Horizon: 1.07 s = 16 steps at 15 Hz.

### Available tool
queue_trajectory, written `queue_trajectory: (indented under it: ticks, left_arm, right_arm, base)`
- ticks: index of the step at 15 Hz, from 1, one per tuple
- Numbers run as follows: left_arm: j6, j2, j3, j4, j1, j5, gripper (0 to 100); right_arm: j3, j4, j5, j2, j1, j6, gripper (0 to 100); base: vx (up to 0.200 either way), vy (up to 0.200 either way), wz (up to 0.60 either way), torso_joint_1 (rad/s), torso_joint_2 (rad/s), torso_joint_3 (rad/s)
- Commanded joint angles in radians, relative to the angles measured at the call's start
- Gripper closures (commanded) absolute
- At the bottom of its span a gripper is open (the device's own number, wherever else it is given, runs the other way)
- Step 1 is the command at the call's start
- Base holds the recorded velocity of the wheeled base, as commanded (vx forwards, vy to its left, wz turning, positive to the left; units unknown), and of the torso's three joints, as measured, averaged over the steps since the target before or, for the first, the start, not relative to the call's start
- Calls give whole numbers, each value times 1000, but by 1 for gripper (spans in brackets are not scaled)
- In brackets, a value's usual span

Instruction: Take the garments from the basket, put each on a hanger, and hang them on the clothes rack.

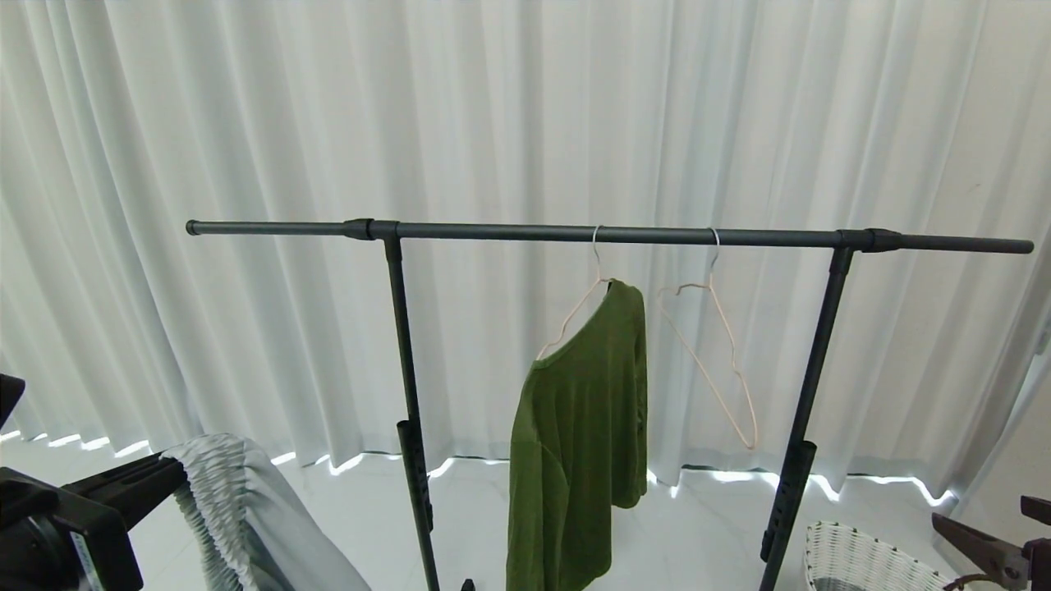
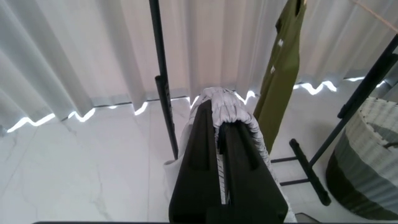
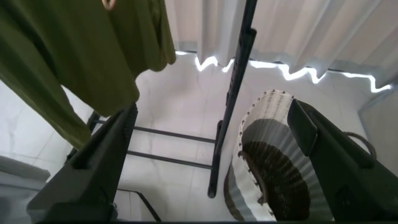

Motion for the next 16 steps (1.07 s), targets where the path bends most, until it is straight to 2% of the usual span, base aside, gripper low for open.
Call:
queue_trajectory:
  ticks: [1, 7, 14, 16]
  left_arm:
    - [0, 0, 0, -1, 0, 0, 100]
    - [-5, -1, 2, -1, 0, -2, 100]
    - [-12, 2, 2, -5, 0, -2, 100]
    - [-12, 0, 2, -5, 0, -2, 100]
  right_arm:
    - [3, 0, 1, 0, 0, -1, 0]
    - [6, -2, 1, 0, 0, 3, 0]
    - [5, -2, 2, 0, 8, -1, 0]
    - [6, 0, 4, 0, 10, -2, 0]
  base:
    - [0, 0, 0, 261, -540, -281]
    - [0, 0, 0, 254, -520, -267]
    - [0, 0, 0, 26, -44, -27]
    - [0, 200, 0, 7, 2, 2]
